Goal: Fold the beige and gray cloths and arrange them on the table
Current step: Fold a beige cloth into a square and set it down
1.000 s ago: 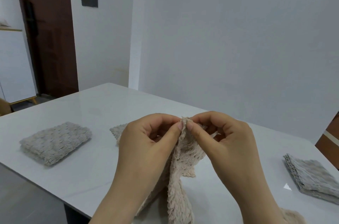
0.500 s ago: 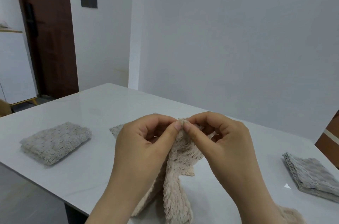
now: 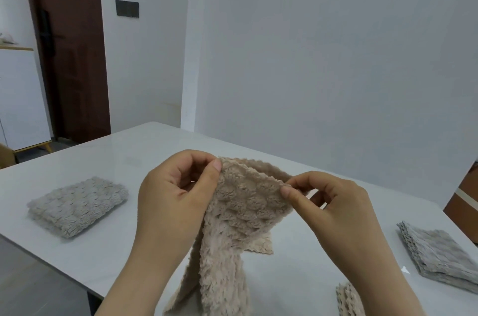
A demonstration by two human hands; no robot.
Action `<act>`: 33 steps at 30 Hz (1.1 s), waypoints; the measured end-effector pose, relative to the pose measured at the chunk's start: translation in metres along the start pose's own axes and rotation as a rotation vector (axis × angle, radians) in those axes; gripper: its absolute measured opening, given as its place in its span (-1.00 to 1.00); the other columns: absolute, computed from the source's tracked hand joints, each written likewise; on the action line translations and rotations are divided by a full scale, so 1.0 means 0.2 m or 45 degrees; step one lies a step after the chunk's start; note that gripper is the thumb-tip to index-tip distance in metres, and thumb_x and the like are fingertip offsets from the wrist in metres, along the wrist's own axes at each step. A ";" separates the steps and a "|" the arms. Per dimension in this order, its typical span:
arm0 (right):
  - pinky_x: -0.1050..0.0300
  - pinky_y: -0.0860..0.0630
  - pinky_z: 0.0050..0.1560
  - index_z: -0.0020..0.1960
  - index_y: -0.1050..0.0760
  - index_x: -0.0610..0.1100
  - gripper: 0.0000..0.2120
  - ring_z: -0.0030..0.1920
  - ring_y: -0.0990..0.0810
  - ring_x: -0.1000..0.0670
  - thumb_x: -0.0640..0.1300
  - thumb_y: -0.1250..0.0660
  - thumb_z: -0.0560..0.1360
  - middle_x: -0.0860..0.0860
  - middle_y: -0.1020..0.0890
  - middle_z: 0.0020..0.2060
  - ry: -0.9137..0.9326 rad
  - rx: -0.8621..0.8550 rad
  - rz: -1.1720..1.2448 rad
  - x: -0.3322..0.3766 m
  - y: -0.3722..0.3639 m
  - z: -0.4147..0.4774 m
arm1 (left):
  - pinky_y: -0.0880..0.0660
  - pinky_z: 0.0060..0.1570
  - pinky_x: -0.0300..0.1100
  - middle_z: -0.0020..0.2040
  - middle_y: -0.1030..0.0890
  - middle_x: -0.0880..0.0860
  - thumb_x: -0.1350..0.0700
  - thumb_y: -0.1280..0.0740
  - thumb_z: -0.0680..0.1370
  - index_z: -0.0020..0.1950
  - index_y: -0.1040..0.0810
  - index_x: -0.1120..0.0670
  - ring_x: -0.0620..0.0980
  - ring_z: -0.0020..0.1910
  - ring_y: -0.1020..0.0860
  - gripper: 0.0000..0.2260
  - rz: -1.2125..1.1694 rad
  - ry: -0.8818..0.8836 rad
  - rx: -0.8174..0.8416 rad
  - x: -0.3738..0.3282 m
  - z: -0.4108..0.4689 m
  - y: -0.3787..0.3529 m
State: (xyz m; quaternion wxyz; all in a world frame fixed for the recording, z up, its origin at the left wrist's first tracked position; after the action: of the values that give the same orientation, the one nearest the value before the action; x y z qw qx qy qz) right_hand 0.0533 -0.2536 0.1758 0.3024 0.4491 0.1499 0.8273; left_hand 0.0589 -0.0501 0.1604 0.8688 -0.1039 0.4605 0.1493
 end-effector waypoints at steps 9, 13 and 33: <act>0.53 -0.39 -0.24 -0.30 -0.60 0.13 -0.85 -0.18 -0.62 0.27 -0.09 -0.48 0.40 0.31 -0.64 -0.30 0.106 0.031 0.000 0.04 0.05 0.02 | -0.41 -0.39 -0.42 -0.34 -0.60 0.00 0.12 -0.36 0.50 -0.25 -0.59 -0.03 -0.19 -0.42 -0.46 -0.86 0.038 -0.023 -0.021 0.01 0.02 0.05; 0.46 -0.46 -0.12 -0.27 -0.62 0.11 -0.91 -0.14 -0.64 0.20 -0.05 -0.47 0.39 0.27 -0.66 -0.29 0.192 0.050 -0.008 0.07 0.07 0.04 | -0.42 -0.36 -0.36 -0.29 -0.60 0.07 0.10 -0.34 0.52 -0.22 -0.59 -0.02 -0.04 -0.38 -0.49 -0.88 0.051 -0.046 -0.035 0.02 0.03 0.07; 0.28 -0.47 -0.13 -0.07 -0.66 0.11 -0.86 -0.20 -0.55 0.07 -0.04 -0.49 0.38 0.14 -0.54 -0.25 0.288 0.053 -0.230 0.09 0.19 0.12 | -0.38 -0.36 -0.47 -0.28 -0.57 -0.01 -0.04 -0.27 0.50 -0.19 -0.54 -0.08 -0.16 -0.36 -0.47 -0.89 0.089 -0.223 -0.003 -0.11 0.07 0.08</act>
State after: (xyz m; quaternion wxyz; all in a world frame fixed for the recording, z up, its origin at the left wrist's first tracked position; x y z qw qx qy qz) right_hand 0.0517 -0.2711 0.2204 0.3476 0.3439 0.2400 0.8387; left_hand 0.0518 -0.0349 0.1859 0.8999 -0.0754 0.3859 0.1886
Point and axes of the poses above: each hand's wrist, its own z-axis towards the middle knuckle, its own y-axis out of the back of the hand, x = y × z, the point moved 3 cm from there along z, towards the middle knuckle
